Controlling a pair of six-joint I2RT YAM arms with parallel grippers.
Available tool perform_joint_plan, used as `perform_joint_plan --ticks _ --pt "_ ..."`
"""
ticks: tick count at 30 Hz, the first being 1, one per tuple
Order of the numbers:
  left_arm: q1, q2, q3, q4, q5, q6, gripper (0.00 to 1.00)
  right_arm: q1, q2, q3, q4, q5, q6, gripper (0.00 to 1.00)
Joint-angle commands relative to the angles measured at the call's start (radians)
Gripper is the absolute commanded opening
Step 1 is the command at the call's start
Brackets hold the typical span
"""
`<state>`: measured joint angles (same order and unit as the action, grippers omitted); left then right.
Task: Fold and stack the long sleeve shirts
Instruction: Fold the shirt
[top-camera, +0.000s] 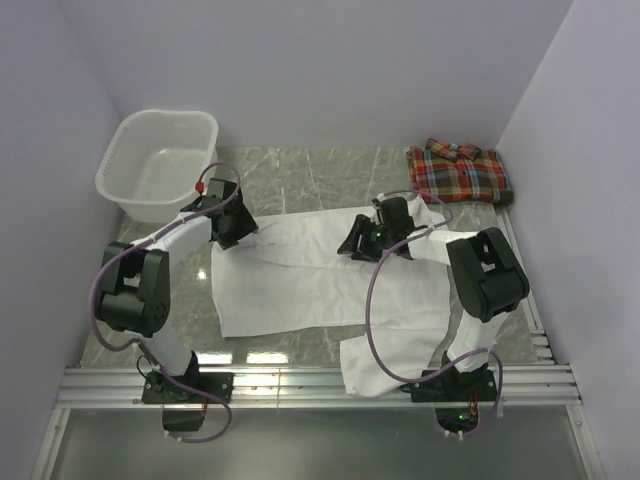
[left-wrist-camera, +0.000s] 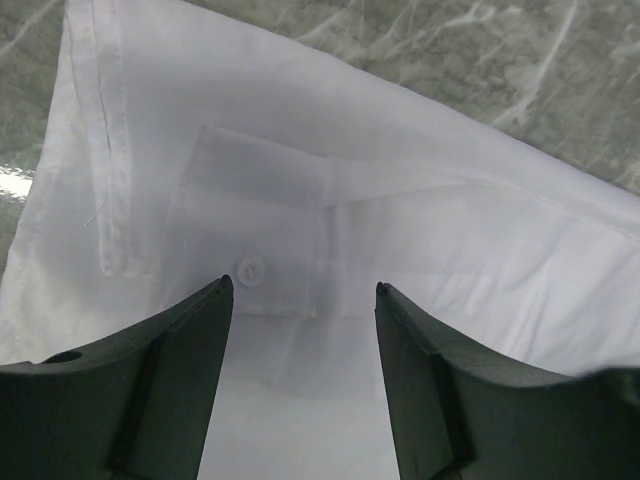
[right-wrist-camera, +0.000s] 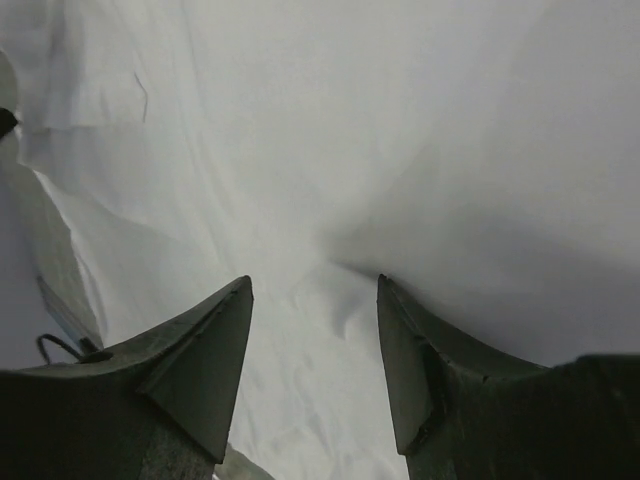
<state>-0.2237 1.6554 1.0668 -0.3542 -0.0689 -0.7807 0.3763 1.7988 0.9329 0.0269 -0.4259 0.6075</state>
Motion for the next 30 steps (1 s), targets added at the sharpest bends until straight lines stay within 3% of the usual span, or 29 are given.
perform_joint_plan --ticks 1,6,14,21,30 --pt "0.003 0.044 -0.01 0.05 -0.005 -0.045 0.65 -0.065 0.001 -0.091 0.111 -0.065 0.095 0.61" --pt "0.014 0.078 -0.031 0.044 -0.035 -0.081 0.64 -0.151 -0.038 -0.186 0.14 -0.074 0.117 0.61" --pt "0.024 0.083 -0.008 0.006 -0.094 -0.065 0.64 -0.241 -0.165 -0.155 0.177 -0.128 0.063 0.61" --pt "0.029 0.107 -0.031 0.015 -0.085 -0.08 0.63 -0.301 0.015 0.044 0.211 -0.183 0.08 0.61" --pt "0.058 0.136 -0.048 -0.009 -0.075 -0.104 0.63 -0.464 0.174 0.11 0.294 -0.179 0.129 0.61"
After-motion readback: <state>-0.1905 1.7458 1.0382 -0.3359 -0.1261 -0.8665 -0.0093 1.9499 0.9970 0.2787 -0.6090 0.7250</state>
